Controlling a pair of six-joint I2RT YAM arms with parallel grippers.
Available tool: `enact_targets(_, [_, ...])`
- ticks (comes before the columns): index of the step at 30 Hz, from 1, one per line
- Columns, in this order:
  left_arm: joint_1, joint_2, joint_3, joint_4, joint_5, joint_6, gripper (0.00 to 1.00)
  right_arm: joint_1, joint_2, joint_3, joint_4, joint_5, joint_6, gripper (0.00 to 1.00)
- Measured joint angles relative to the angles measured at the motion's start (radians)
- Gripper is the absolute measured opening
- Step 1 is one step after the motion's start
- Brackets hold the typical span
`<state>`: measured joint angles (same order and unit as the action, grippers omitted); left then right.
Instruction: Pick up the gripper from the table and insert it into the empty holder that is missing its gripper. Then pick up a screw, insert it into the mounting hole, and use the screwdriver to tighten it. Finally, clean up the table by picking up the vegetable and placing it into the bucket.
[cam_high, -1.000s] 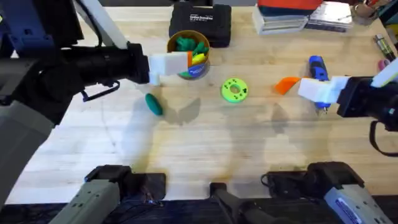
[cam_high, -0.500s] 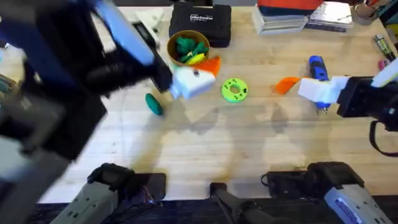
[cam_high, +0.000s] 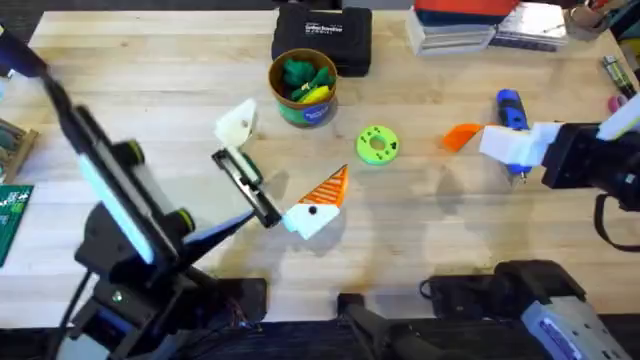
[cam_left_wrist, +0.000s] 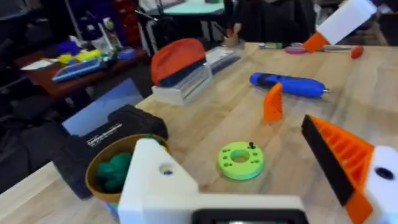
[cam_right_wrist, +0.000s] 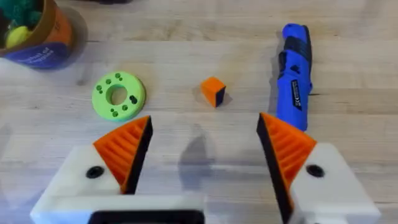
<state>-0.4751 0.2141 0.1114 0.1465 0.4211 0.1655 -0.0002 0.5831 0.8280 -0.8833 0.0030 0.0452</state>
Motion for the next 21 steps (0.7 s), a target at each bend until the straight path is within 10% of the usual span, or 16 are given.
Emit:
enact_targets(7, [0.0,-0.204,-0.105,-0.032,-0.085,-0.035,0.985,0.0,0.0,0.0,0.0,0.0,0.0,0.994])
enact_targets(21, [0.046,-0.209,-0.105,-0.205,-0.105,-0.047,0.985,0.0,0.0,0.0,0.0,0.0,0.0,0.994])
